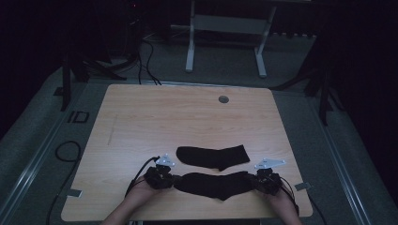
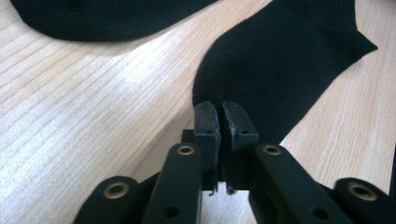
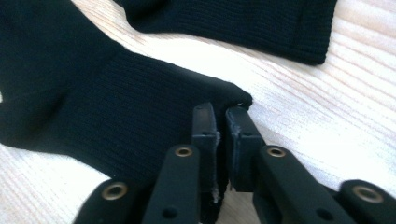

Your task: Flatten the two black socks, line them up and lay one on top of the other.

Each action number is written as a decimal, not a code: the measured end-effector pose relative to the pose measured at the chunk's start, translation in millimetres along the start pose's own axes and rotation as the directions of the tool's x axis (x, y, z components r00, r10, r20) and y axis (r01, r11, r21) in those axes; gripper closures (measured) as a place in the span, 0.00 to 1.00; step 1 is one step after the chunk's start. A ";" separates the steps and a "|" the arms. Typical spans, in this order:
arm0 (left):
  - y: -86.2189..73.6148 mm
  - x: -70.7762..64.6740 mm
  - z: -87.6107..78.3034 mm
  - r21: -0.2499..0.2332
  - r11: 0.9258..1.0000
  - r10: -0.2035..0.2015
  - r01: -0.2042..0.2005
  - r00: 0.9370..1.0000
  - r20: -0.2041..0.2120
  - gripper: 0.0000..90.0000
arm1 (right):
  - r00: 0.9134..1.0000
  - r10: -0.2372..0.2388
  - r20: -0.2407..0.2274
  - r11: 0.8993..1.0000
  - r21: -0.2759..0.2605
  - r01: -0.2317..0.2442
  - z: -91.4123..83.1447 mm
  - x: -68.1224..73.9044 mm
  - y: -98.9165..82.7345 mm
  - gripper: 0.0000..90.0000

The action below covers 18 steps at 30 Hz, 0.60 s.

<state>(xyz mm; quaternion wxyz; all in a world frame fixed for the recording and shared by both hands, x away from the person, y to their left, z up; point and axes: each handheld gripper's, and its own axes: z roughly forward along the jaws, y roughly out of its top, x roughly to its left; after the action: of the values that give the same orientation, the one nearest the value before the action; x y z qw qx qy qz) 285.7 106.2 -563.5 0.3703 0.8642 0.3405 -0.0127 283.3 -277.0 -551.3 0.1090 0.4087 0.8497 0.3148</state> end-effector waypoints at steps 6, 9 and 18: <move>8.0 -3.4 -12.3 -0.033 0.999 0.010 -0.009 1.000 0.004 0.97 | 1.000 0.004 -0.014 0.998 -0.058 -0.005 -16.8 0.6 11.0 0.95; 14.0 -1.4 -20.8 -0.046 0.999 0.010 -0.010 1.000 -0.006 0.97 | 1.000 0.002 -0.011 0.995 -0.100 -0.003 -28.1 -1.8 21.8 0.95; 46.5 9.4 -57.4 -0.117 0.993 0.006 -0.013 0.998 -0.060 0.97 | 1.000 -0.025 -0.001 0.982 -0.187 0.024 -45.8 -4.2 59.6 0.95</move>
<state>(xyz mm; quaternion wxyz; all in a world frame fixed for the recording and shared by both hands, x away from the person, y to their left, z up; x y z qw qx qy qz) 307.4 125.9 -495.1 0.4100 0.8426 0.3474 0.0346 303.0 -272.8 -478.8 0.1492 0.3857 0.8216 0.3925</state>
